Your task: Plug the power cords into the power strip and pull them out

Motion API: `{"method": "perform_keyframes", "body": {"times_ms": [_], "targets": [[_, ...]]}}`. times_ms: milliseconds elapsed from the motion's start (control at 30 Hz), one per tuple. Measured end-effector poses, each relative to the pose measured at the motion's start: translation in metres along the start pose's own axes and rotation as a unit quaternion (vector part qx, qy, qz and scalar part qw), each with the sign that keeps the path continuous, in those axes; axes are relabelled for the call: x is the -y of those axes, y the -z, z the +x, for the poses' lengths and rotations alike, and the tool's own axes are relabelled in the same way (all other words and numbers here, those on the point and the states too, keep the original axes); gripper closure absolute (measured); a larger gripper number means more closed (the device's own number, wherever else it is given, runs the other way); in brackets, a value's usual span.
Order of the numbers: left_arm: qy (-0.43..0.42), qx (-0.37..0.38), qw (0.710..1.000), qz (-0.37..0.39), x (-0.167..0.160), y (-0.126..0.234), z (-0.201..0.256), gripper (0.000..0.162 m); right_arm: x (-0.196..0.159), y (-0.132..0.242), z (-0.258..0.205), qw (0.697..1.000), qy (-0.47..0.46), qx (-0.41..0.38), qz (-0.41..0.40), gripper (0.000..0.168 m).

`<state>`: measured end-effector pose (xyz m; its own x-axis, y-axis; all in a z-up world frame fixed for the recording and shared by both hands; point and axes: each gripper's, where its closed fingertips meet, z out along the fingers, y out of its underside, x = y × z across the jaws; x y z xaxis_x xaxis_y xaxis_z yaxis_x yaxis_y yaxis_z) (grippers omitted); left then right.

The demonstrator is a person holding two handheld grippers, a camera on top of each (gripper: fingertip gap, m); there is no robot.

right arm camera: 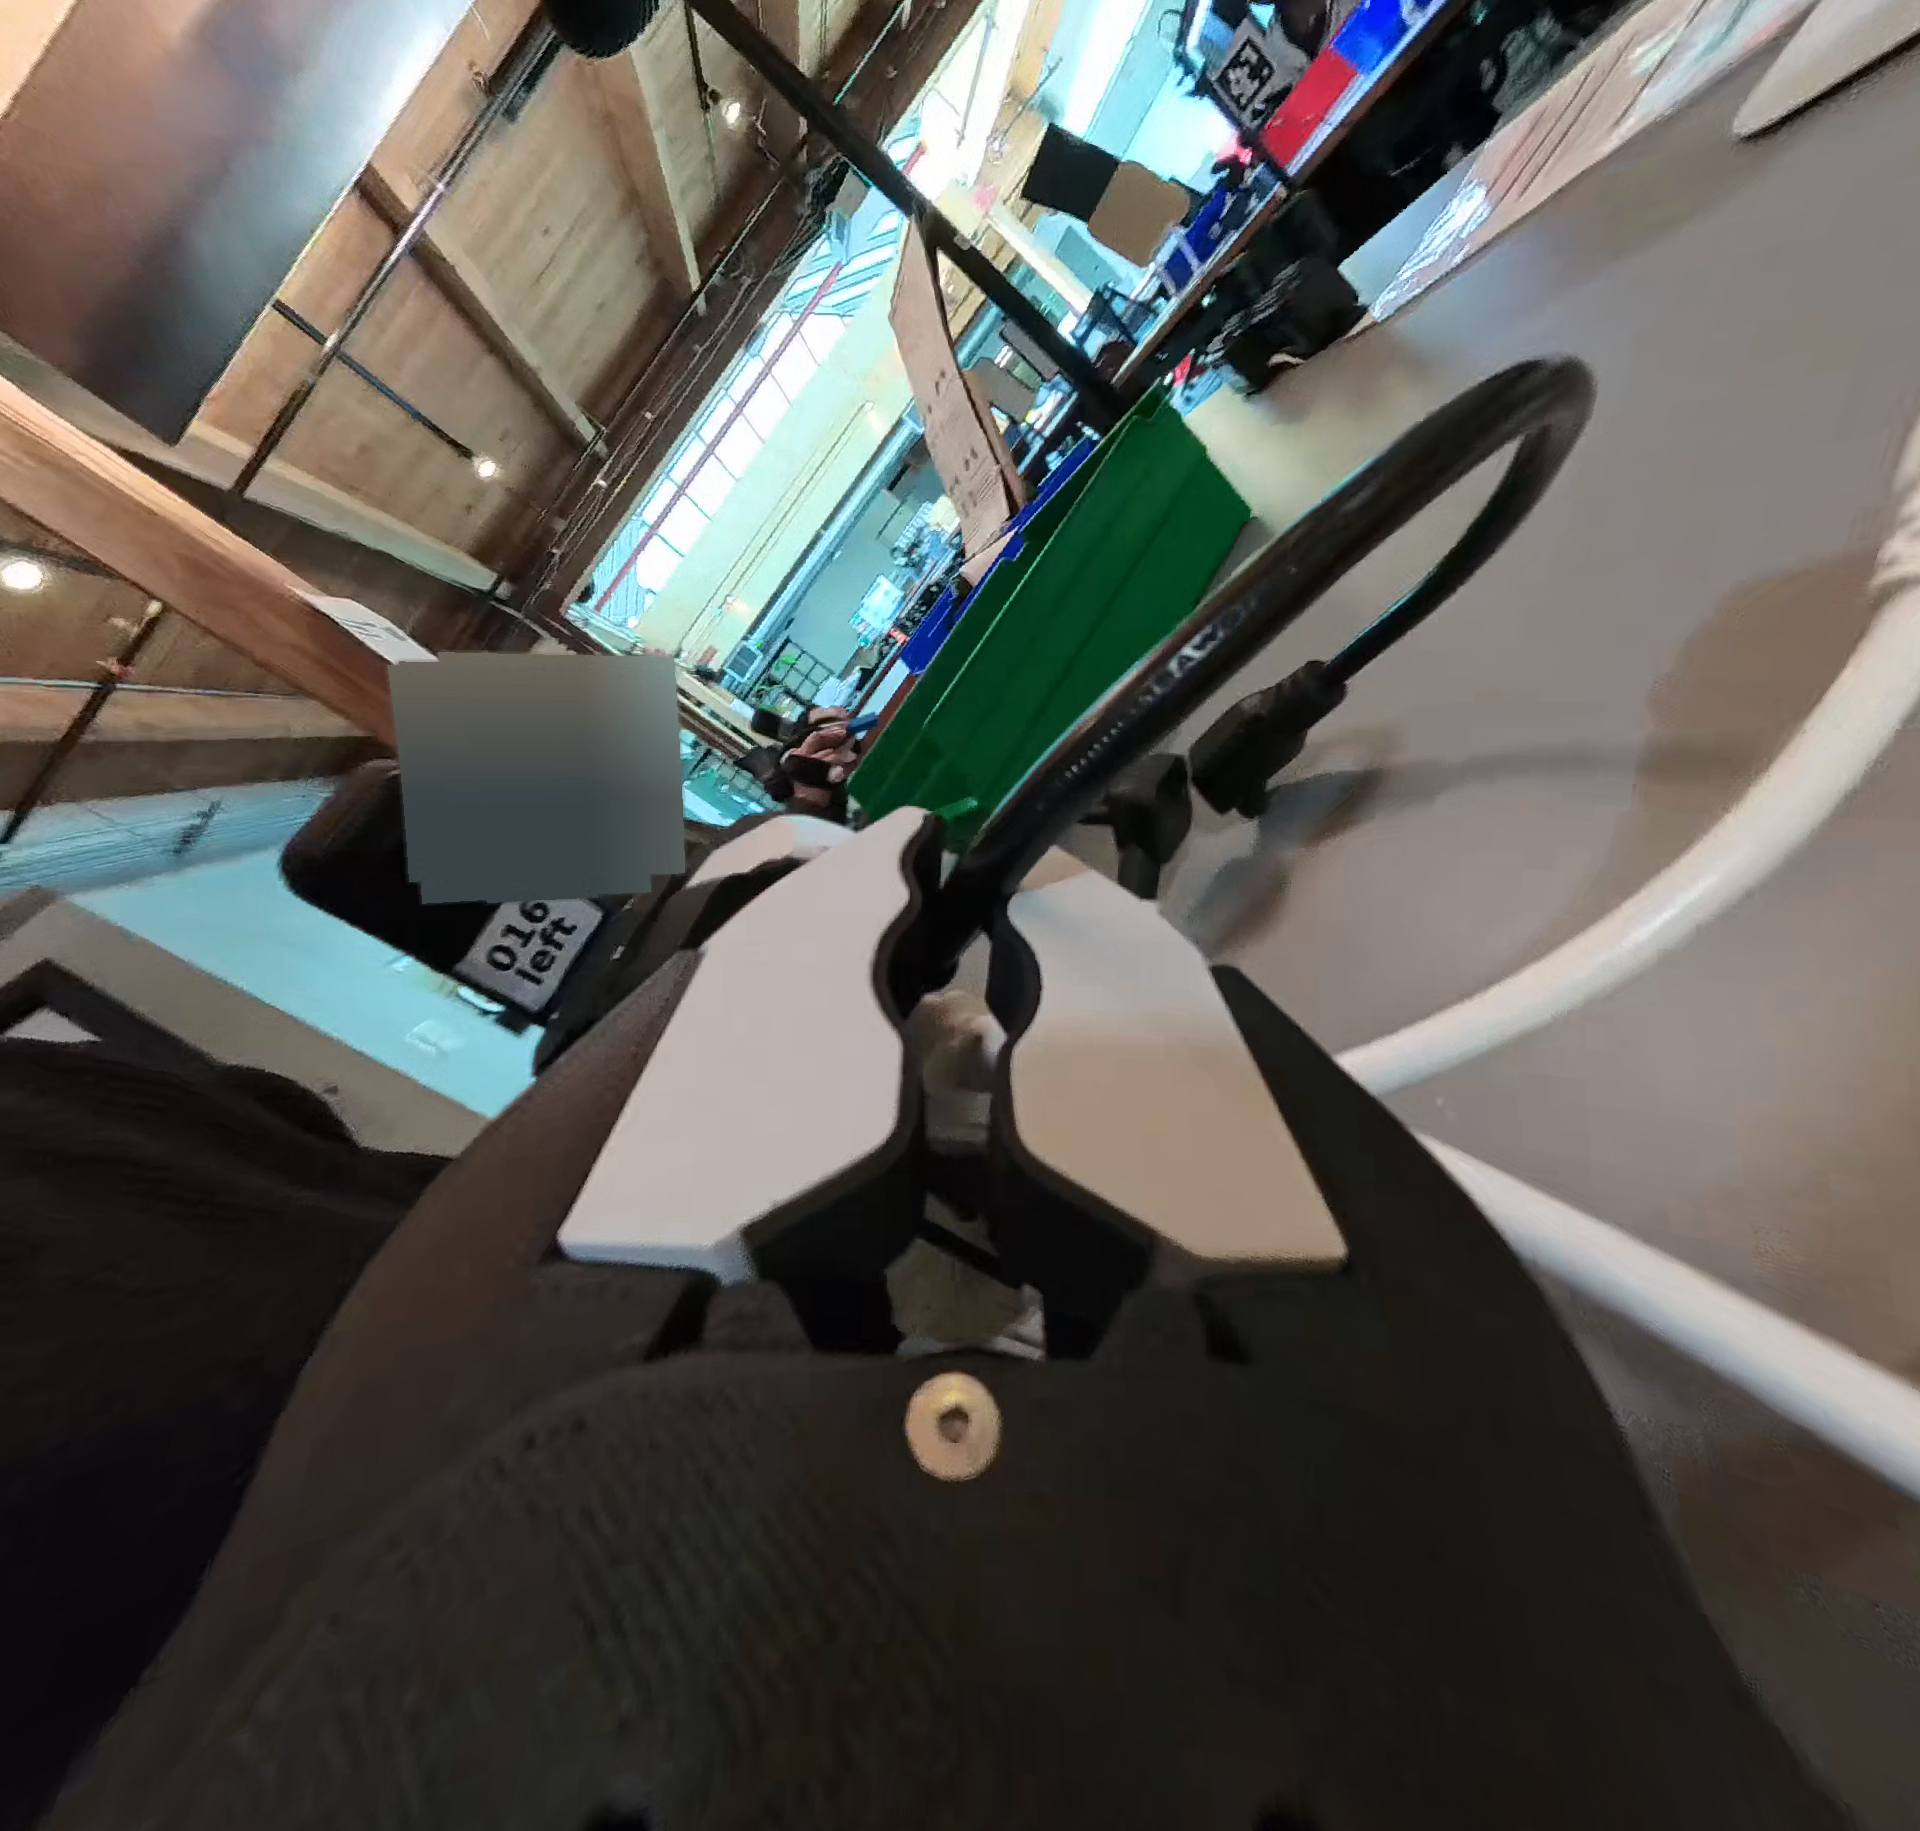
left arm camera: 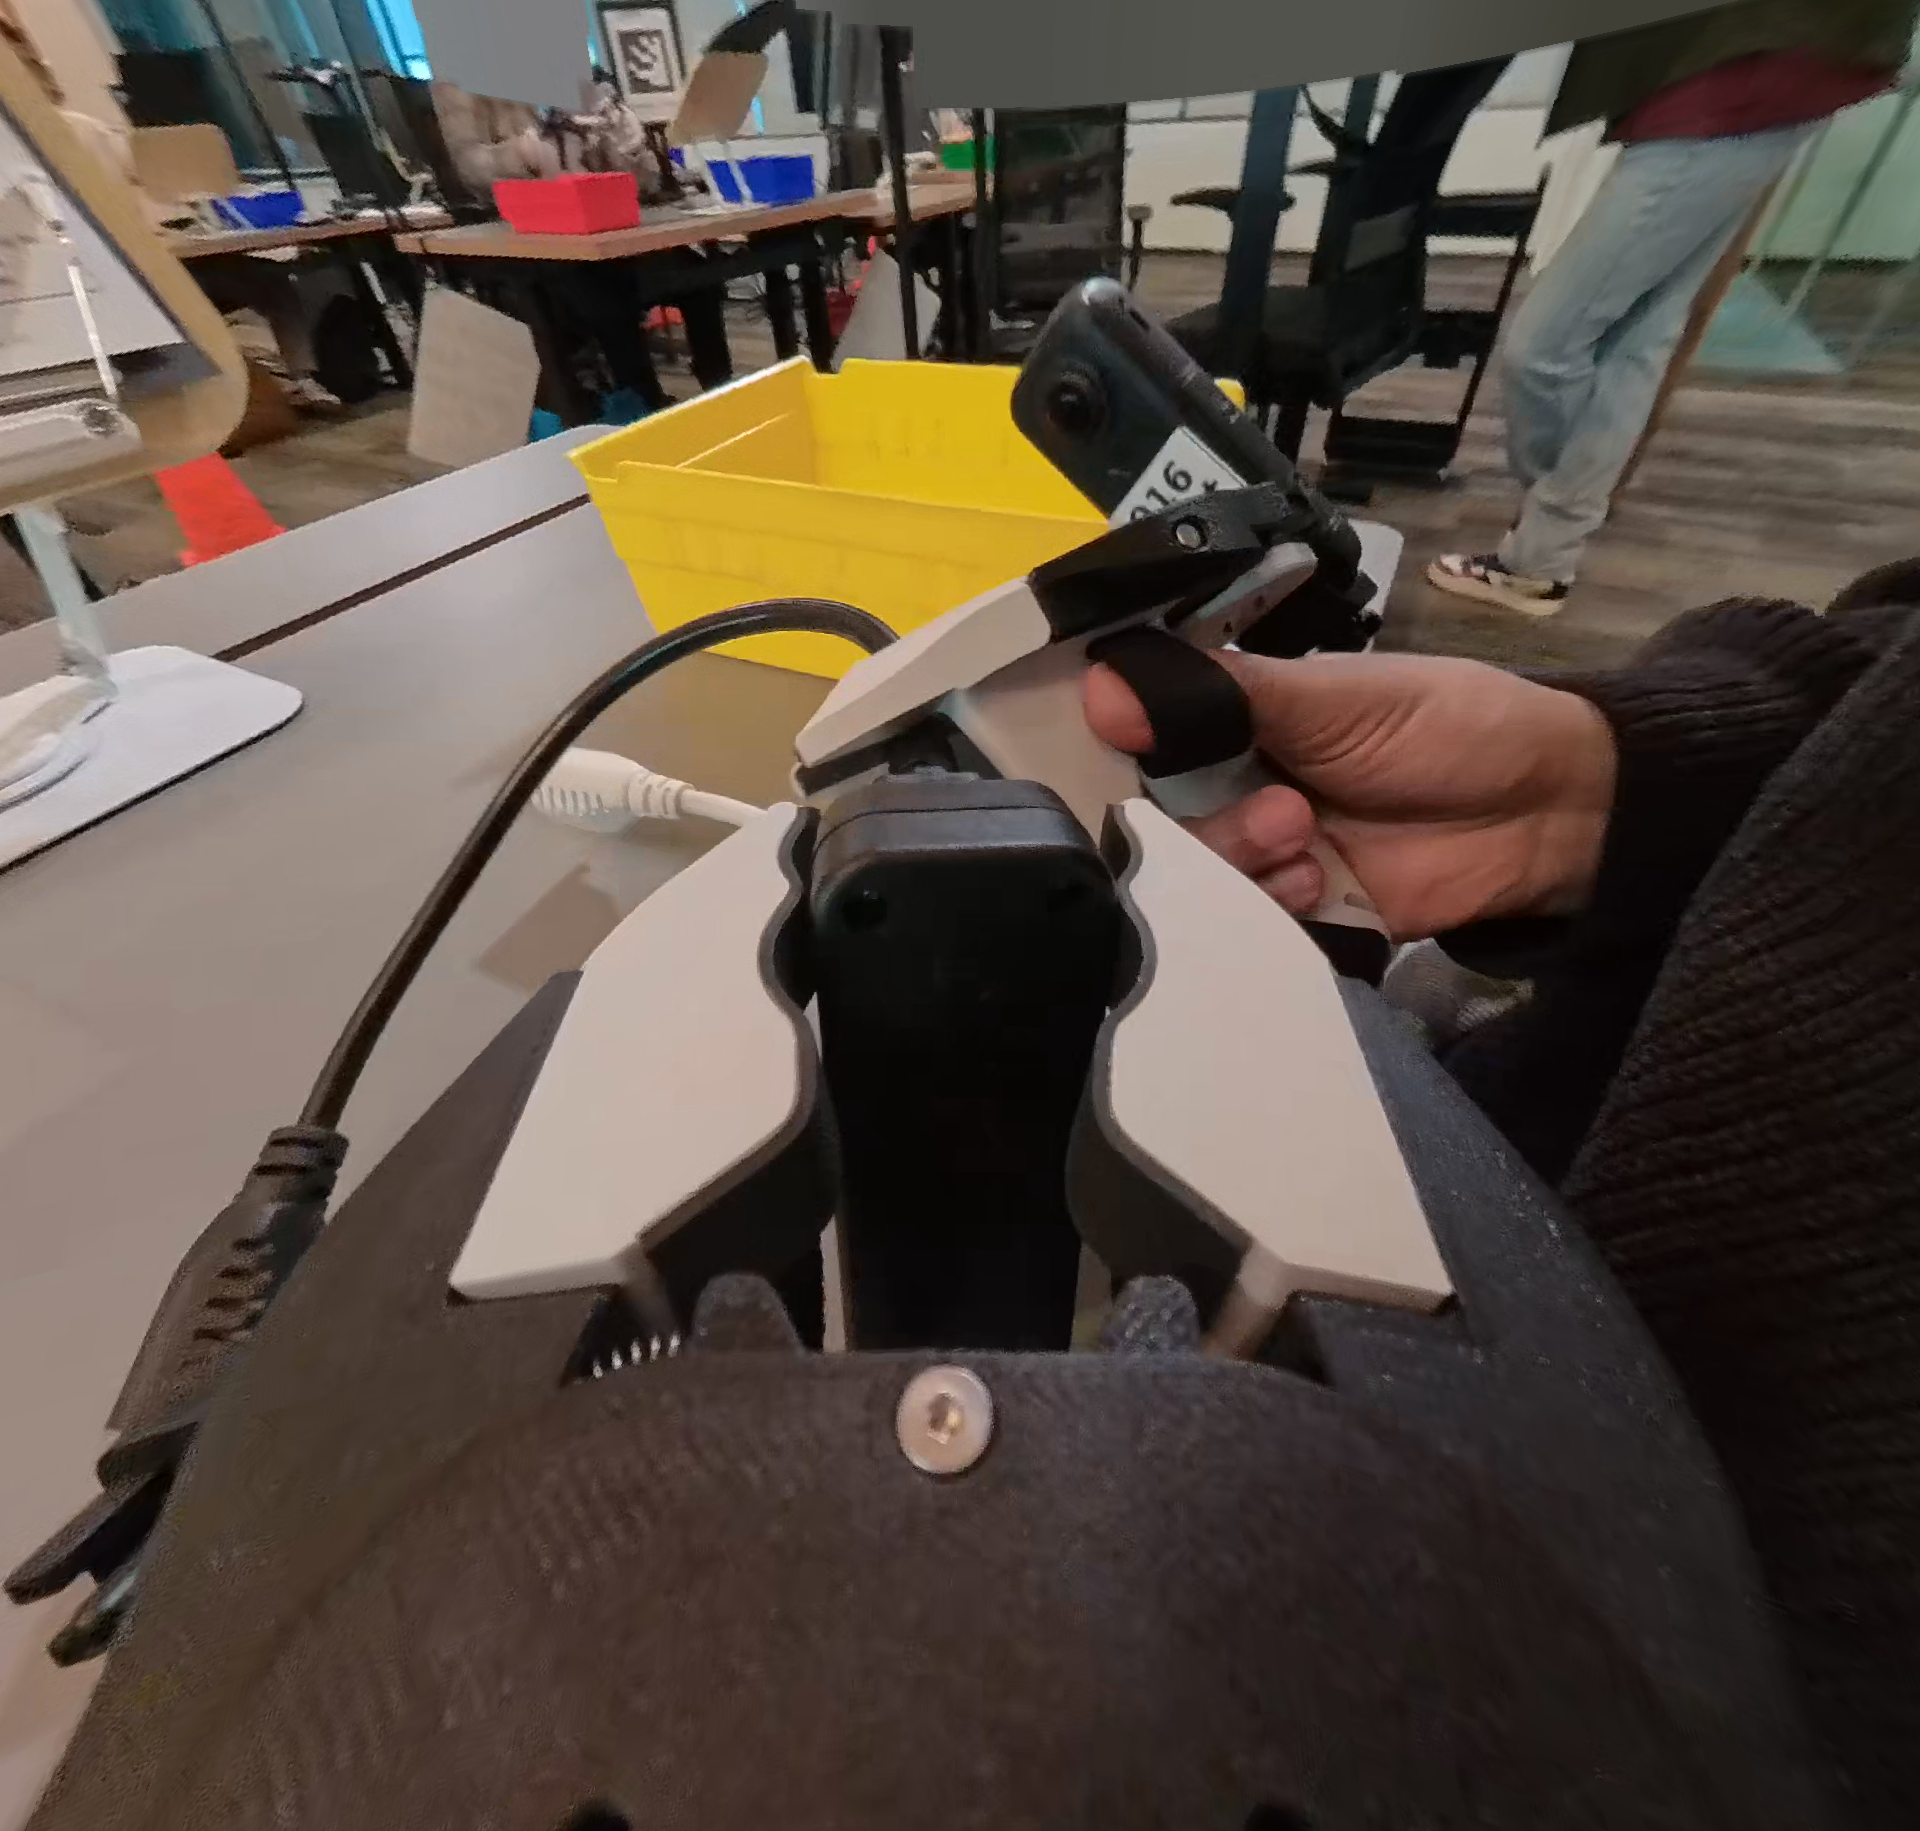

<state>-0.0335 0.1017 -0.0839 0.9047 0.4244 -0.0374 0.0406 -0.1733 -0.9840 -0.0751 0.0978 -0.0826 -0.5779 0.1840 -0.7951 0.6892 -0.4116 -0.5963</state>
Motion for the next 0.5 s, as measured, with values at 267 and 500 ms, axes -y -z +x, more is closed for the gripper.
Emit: {"method": "perform_keyframes", "body": {"times_ms": [267,500], "targets": [[0.092,-0.021,0.995,0.044,0.006,0.017,-0.025,0.111,-0.01,-0.001,-0.023,0.995,-0.021,0.082,-0.056,0.164],[0.016,-0.026,0.999,0.025,0.001,0.021,-0.025,0.111,-0.022,0.005,-0.014,0.992,0.048,0.039,-0.107,0.149]]}}
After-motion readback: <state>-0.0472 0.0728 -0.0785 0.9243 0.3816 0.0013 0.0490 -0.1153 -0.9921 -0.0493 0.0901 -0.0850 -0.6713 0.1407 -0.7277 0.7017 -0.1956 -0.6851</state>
